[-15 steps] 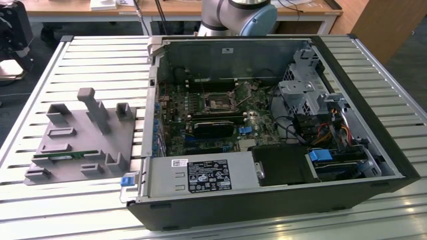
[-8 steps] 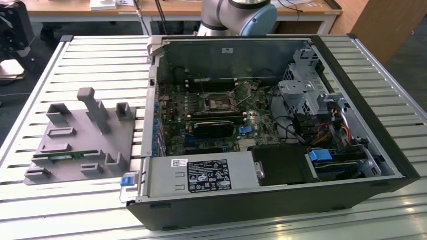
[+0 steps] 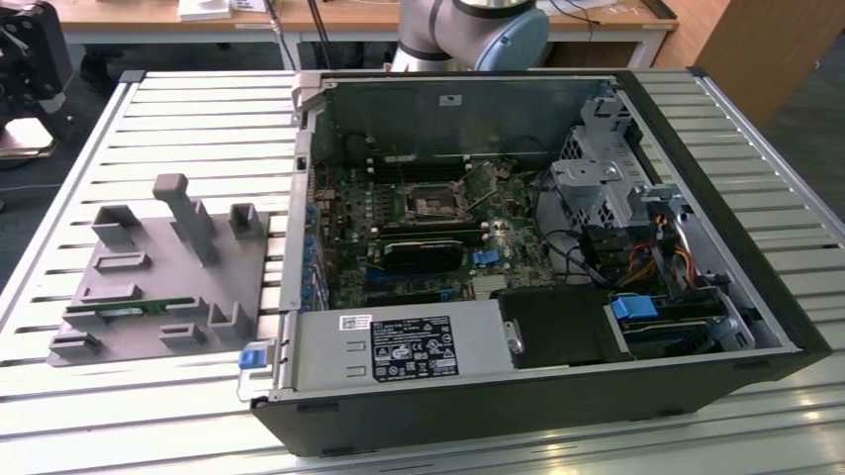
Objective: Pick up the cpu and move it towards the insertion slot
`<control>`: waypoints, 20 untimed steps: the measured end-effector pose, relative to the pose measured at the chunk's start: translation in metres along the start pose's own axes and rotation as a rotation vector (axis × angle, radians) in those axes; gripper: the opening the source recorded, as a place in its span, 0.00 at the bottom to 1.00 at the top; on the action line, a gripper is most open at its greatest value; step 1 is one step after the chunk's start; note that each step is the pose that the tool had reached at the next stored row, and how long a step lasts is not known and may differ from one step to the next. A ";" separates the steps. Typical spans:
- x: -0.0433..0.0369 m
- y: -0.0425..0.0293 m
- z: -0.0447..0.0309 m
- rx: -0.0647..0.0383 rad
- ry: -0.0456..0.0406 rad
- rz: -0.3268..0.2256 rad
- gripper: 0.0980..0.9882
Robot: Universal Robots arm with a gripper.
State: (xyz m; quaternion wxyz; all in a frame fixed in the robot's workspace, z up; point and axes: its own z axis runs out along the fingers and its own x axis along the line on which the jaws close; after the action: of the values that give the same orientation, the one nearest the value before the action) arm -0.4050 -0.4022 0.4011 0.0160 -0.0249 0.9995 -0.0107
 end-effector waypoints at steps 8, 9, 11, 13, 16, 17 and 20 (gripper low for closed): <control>-0.0041 -0.0002 0.0001 0.000 0.0000 0.000 0.50; -0.0045 -0.0003 0.0002 0.000 0.0000 0.000 0.50; -0.0058 -0.0003 0.0002 0.000 0.0000 0.000 0.50; -0.0078 -0.0004 0.0003 0.000 0.0000 0.000 0.50; -0.0108 -0.0006 0.0004 0.000 0.0000 0.000 0.50; -0.0115 -0.0006 0.0004 0.000 -0.0001 0.000 0.50; -0.0143 -0.0007 0.0005 0.000 -0.0001 0.000 0.50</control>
State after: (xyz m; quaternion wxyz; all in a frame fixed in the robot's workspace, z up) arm -0.3907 -0.4022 0.4010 0.0161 -0.0250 0.9995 -0.0106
